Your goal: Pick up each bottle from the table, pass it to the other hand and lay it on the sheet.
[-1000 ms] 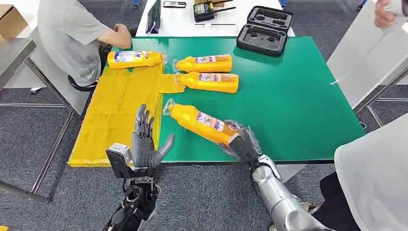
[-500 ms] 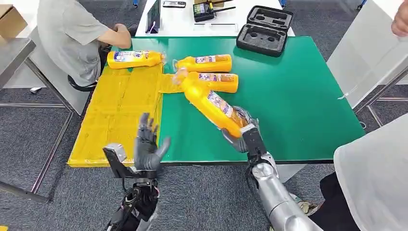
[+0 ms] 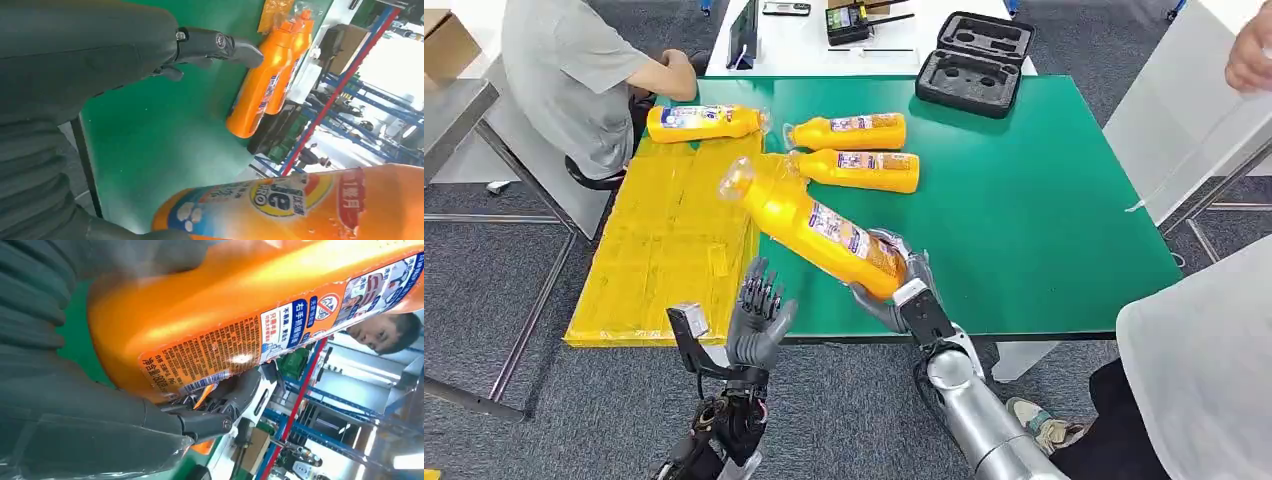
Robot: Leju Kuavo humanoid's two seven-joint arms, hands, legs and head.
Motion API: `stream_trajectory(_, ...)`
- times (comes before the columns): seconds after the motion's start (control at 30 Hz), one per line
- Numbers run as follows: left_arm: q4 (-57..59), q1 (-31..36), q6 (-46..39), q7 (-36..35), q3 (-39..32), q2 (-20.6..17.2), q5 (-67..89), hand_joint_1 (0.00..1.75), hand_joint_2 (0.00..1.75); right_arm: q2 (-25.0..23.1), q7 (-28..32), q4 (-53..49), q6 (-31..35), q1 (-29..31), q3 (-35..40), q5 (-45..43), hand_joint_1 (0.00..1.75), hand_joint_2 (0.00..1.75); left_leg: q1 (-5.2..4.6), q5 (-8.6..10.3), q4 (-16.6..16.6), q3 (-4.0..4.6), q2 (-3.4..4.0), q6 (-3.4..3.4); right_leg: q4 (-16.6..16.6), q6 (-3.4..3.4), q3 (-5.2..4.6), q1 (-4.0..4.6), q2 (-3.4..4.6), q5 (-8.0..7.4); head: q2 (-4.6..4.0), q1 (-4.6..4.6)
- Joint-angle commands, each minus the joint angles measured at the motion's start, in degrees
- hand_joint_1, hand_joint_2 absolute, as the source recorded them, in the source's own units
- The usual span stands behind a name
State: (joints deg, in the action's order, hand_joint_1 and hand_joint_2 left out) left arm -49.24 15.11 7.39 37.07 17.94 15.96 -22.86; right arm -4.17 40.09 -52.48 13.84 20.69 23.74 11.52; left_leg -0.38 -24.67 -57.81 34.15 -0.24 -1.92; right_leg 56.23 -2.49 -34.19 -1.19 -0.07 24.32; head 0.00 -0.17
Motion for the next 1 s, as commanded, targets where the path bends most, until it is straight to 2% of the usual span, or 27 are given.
stream_trajectory(0.03,1.31,1.16,0.39,-0.03,1.44,-0.77,-0.31,0.0,1.75,1.3,-0.09,2.03,0.61,2.08,3.95,-0.29,1.75,1.75,0.08,-0.06,0.02,-0.15,0.01,0.11,-0.05,0.11,0.17,0.08,0.0,0.05,0.0,0.0)
stream_trajectory(0.23,0.88,1.03,0.38,-0.01,1.5,-0.79,-0.31,0.0,1.75,1.34,-0.09,2.24,0.64,2.16,4.06,-0.32,1.75,1.75,0.05,-0.05,0.01,-0.11,0.03,0.09,-0.02,0.09,0.12,0.05,0.02,0.03,0.0,0.0)
stream_trajectory(0.5,-5.26,-1.22,0.41,-0.14,2.46,-1.84,-0.51,0.0,1.75,0.78,-0.09,6.74,-1.25,2.52,4.7,-0.72,1.75,1.75,0.07,-0.07,0.01,-0.14,0.05,0.1,-0.05,0.1,0.16,0.07,0.04,0.04,0.0,0.0)
stream_trajectory(1.0,-10.85,-2.4,2.86,2.93,8.32,-2.84,4.57,0.0,1.75,-1.03,-0.09,14.87,-5.42,4.27,6.57,-0.06,1.75,1.75,0.07,-0.06,0.03,-0.11,0.08,0.11,-0.05,0.11,0.13,0.08,0.08,0.02,0.0,0.0)
